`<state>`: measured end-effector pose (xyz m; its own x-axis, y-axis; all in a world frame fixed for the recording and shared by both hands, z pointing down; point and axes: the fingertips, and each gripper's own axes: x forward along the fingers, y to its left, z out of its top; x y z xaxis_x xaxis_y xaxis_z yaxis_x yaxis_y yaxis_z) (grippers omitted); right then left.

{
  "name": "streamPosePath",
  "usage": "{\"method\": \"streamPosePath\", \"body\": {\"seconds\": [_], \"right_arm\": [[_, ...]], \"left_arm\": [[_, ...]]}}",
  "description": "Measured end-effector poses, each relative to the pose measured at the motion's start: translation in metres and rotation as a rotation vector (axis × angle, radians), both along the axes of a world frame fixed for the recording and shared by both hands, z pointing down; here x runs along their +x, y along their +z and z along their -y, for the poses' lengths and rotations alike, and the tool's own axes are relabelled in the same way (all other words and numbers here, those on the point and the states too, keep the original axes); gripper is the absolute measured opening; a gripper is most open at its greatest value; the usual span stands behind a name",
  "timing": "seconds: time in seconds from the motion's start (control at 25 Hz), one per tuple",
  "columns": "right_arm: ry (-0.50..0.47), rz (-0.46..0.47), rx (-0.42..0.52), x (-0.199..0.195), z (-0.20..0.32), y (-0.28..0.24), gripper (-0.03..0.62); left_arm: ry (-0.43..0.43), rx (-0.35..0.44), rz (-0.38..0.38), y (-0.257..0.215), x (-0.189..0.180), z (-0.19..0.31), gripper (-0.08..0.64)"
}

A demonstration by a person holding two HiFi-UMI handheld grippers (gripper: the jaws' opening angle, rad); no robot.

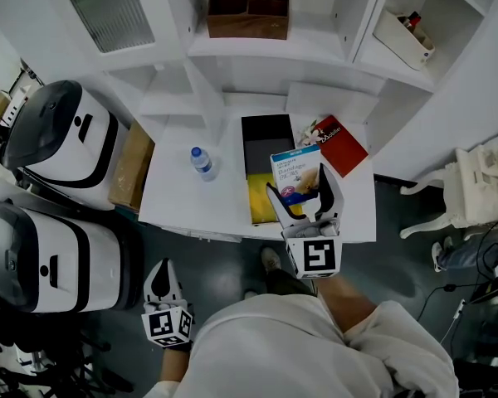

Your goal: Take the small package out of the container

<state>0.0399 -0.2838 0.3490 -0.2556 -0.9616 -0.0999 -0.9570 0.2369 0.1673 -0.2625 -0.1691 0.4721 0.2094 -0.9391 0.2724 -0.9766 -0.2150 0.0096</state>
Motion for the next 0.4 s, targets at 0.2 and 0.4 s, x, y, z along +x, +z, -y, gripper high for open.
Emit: {"method": "streamPosePath", "body": {"seconds": [0.2,0.4], "right_arm": [[0.000,0.003,-0.001,0.005,-0.004,0.001,0.459],[0.004,0.001,0.008,0.012,-0.006,0.000,0.459]], "left_arm": [[0.002,0.000,0.003,0.001,0.005,-0.004,0.008],[0.001,0.001,0.003,0.002,0.012,-0.007,0.008]]}}
